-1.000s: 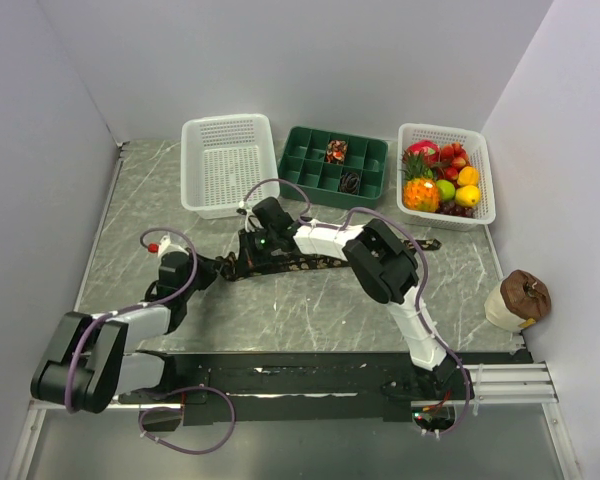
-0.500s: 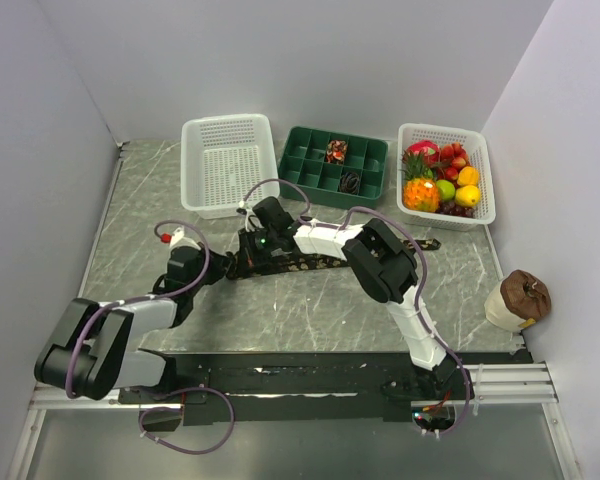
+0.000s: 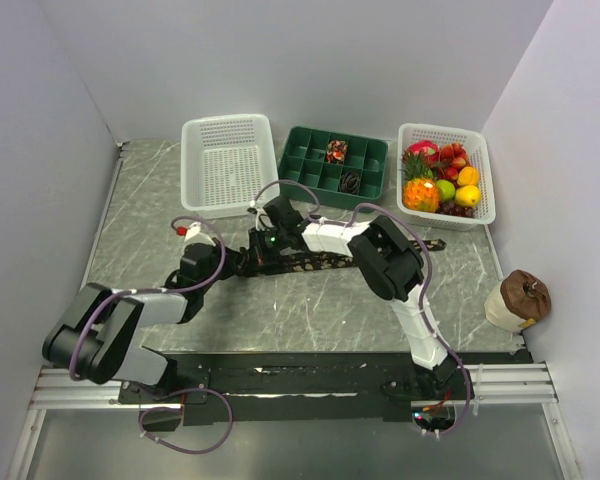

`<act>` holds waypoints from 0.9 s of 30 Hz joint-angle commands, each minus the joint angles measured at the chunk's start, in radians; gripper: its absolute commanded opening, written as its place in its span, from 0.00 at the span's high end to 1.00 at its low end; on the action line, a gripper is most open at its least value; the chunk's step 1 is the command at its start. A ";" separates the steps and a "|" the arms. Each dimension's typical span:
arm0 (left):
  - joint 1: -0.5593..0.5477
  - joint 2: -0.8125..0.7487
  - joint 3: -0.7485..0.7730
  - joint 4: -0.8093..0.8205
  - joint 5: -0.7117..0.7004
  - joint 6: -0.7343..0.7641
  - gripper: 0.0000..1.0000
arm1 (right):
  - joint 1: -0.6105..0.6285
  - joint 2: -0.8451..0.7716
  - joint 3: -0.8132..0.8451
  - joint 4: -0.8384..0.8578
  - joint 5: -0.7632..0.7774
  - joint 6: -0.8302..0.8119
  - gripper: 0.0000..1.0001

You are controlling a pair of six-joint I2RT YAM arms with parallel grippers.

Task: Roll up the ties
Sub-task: Roll the tie at the center of the board.

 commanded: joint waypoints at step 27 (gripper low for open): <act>-0.221 0.011 0.096 -0.045 -0.073 0.150 0.99 | -0.036 -0.035 0.131 -0.341 0.041 -0.202 1.00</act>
